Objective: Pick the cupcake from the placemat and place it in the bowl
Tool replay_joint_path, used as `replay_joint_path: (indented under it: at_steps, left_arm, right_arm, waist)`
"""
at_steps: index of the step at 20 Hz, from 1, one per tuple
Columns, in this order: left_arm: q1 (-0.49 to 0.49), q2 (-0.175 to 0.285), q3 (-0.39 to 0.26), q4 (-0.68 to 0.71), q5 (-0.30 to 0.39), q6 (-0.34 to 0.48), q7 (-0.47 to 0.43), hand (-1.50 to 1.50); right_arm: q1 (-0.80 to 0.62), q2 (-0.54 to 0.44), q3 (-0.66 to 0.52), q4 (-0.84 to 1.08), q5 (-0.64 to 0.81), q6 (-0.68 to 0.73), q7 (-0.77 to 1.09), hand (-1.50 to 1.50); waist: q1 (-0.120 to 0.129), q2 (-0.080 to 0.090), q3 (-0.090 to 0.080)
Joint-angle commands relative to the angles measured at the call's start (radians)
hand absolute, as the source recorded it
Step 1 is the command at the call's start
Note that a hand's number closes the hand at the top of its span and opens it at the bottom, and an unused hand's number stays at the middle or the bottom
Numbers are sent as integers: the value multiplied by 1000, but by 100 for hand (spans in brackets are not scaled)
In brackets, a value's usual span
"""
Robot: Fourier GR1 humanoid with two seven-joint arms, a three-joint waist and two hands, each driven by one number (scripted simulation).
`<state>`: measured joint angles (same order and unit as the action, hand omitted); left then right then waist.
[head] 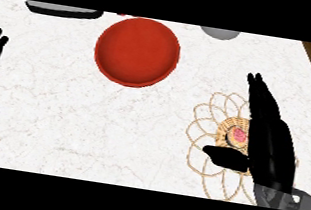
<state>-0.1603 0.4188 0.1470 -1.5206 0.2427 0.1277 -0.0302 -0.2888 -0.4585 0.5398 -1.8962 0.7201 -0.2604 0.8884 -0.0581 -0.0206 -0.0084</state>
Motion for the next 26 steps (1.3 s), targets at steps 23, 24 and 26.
replay_joint_path:
  at_steps: [23,24,26]
  left_arm:
    - [-36,-76,-41,-3,-47,4,-30,0]
    - [-72,-45,-19,12,-31,-14,9,0]
    - [-6,-60,-31,-53,-40,-5,11,0]
  right_arm:
    - [24,-102,-116,-162,-357,524,392,-150]
    - [80,-87,-64,-210,-288,495,392,-150]
    - [113,-111,-106,-203,-315,516,373,-150]
  waist:
    - [61,21,8]
    - [54,19,8]
    - [59,17,8]
